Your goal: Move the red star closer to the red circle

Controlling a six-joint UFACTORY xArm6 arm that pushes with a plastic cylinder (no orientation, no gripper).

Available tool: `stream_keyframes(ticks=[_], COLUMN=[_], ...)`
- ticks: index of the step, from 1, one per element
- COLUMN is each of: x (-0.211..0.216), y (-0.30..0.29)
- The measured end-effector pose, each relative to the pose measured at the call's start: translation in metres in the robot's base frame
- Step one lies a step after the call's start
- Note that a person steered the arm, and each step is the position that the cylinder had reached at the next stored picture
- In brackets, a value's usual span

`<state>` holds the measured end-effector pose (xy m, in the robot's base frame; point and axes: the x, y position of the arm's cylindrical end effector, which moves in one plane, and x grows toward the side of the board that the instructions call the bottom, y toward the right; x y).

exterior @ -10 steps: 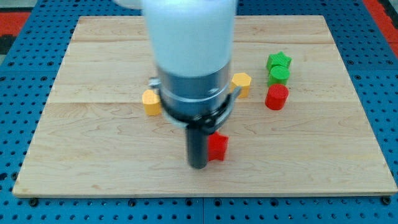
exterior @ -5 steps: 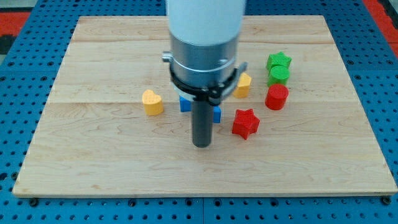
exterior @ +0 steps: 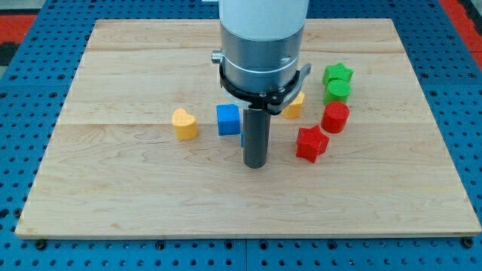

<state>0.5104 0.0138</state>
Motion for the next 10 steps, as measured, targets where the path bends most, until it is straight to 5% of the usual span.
stream_keyframes(ticks=[3,7,8,10], x=[-0.010,-0.023,-0.023,-0.051], y=[0.005,0.097,0.039,0.091])
